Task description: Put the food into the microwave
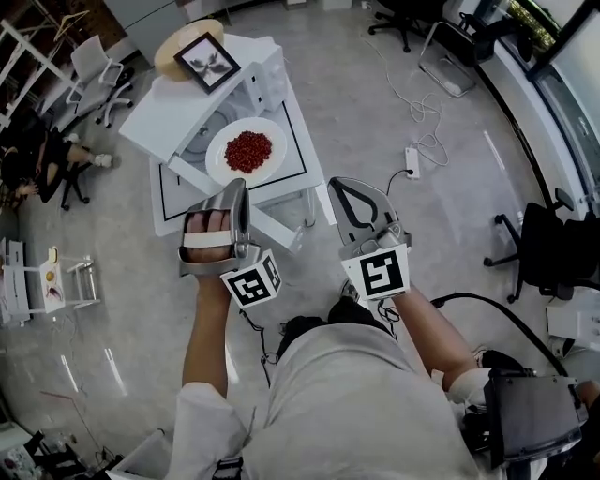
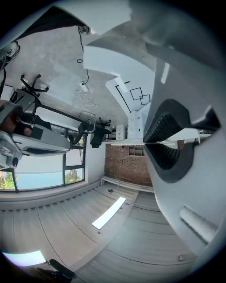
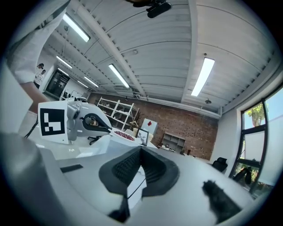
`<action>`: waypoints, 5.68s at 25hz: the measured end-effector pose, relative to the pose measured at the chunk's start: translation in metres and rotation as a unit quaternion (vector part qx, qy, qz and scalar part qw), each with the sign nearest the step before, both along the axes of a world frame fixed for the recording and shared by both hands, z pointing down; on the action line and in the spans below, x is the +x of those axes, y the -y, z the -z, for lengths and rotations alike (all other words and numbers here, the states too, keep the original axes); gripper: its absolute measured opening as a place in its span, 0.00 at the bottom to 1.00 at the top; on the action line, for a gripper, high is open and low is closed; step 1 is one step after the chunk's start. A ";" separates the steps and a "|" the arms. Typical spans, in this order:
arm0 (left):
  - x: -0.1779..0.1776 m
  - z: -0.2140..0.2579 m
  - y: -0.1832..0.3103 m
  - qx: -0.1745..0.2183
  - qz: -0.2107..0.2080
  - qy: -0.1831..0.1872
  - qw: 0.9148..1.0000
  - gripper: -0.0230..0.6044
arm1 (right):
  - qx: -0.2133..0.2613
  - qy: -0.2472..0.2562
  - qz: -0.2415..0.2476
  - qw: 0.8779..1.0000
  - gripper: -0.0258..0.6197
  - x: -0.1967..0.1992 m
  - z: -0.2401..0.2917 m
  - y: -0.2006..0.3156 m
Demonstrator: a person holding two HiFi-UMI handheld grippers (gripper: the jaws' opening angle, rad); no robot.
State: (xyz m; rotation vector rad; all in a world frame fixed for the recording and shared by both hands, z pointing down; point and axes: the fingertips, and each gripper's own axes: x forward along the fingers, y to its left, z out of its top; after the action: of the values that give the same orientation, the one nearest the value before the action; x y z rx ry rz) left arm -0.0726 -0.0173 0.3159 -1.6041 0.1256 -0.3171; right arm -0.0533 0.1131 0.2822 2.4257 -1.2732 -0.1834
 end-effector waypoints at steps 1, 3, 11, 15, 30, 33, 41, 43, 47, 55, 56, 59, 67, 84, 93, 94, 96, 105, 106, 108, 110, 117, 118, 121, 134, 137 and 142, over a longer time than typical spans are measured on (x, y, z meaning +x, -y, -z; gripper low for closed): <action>0.008 -0.001 -0.011 -0.001 -0.007 0.001 1.000 0.08 | 0.000 0.001 -0.007 1.000 0.06 0.007 -0.002 -0.011; 0.025 -0.002 -0.032 -0.006 -0.022 0.002 1.000 0.08 | -0.002 0.007 -0.019 1.000 0.06 0.021 -0.008 -0.032; 0.078 -0.004 -0.108 -0.015 -0.043 0.001 0.999 0.08 | -0.009 0.015 -0.039 0.999 0.06 0.066 -0.021 -0.108; 0.095 -0.007 -0.132 -0.013 -0.042 0.004 0.999 0.08 | -0.011 0.020 -0.041 0.999 0.06 0.083 -0.029 -0.133; 0.159 -0.013 -0.151 -0.007 -0.049 0.005 0.999 0.08 | -0.021 0.027 -0.020 0.999 0.06 0.158 -0.054 -0.134; 0.178 -0.011 -0.146 -0.017 -0.039 -0.001 0.999 0.08 | -0.027 0.025 0.001 0.999 0.06 0.185 -0.052 -0.115; 0.212 -0.005 -0.111 -0.011 0.009 -0.015 1.000 0.08 | -0.046 0.014 0.069 0.996 0.06 0.248 -0.054 -0.048; 0.215 -0.006 -0.094 -0.014 0.036 -0.016 0.999 0.07 | -0.051 0.015 0.091 0.994 0.06 0.255 -0.058 -0.027; 0.209 -0.013 -0.062 -0.023 0.097 -0.012 0.995 0.08 | -0.058 0.029 0.142 0.988 0.06 0.259 -0.079 0.014; 0.181 -0.027 -0.024 -0.025 0.184 0.008 0.983 0.08 | -0.076 0.000 0.228 0.971 0.06 0.240 -0.089 0.071; 0.178 -0.026 -0.020 -0.018 0.196 0.008 0.981 0.08 | -0.082 -0.005 0.243 0.967 0.06 0.237 -0.091 0.077; 0.173 -0.028 -0.012 -0.016 0.229 0.010 0.973 0.08 | -0.093 -0.015 0.285 0.954 0.06 0.233 -0.097 0.093; 0.174 -0.045 0.018 -0.023 0.326 0.014 0.945 0.08 | -0.162 -0.084 0.385 0.905 0.06 0.236 -0.116 0.132; 0.189 -0.079 0.038 -0.015 0.411 0.058 0.910 0.08 | -0.122 -0.476 0.461 0.739 0.12 0.213 -0.124 0.183; 0.167 -0.114 0.051 -0.061 0.472 0.032 0.879 0.10 | -0.159 -0.460 0.498 0.718 0.09 0.191 -0.163 0.191; 0.164 -0.119 0.050 -0.079 0.479 0.024 0.874 0.11 | -0.163 -0.457 0.500 0.717 0.09 0.189 -0.166 0.191; 0.159 -0.125 0.049 -0.107 0.494 0.010 0.863 0.11 | -0.165 -0.454 0.503 0.716 0.09 0.183 -0.172 0.191; 0.111 -0.127 0.049 -0.211 0.591 -0.074 0.775 0.05 | -0.181 -0.443 0.498 0.724 0.09 0.179 -0.195 0.204; 0.107 -0.133 0.048 -0.231 0.595 -0.077 0.766 0.05 | -0.183 -0.443 0.496 0.724 0.09 0.178 -0.196 0.206; 0.104 -0.148 0.043 -0.289 0.598 -0.090 0.742 0.05 | -0.189 -0.444 0.492 0.724 0.09 0.176 -0.199 0.210; 0.106 -0.161 0.037 -0.369 0.590 -0.126 0.707 0.05 | -0.198 -0.444 0.487 0.726 0.09 0.175 -0.201 0.215; 0.111 -0.193 0.038 -0.522 0.521 -0.257 0.625 0.05 | -0.225 -0.440 0.470 0.731 0.09 0.175 -0.210 0.236; 0.110 -0.198 0.041 -0.526 0.519 -0.267 0.619 0.05 | -0.229 -0.440 0.468 0.731 0.09 0.175 -0.211 0.239; 0.105 -0.215 0.052 -0.536 0.526 -0.271 0.603 0.05 | -0.238 -0.436 0.463 0.734 0.09 0.176 -0.215 0.250; 0.106 -0.242 0.060 -0.581 0.513 -0.289 0.562 0.05 | -0.272 -0.429 0.433 0.745 0.09 0.176 -0.240 0.294; 0.104 -0.246 0.064 -0.579 0.515 -0.290 0.562 0.05 | -0.278 -0.429 0.430 0.744 0.09 0.178 -0.247 0.300; 0.099 -0.245 0.061 -0.571 0.526 -0.289 0.560 0.05 | -0.289 -0.435 0.427 0.738 0.09 0.182 -0.258 0.310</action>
State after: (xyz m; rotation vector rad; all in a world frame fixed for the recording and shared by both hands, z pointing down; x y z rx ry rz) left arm 0.0259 -0.0784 0.5604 -2.7245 1.7817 -0.8957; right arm 0.1290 -0.1965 0.5403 0.8468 -1.5035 -0.8885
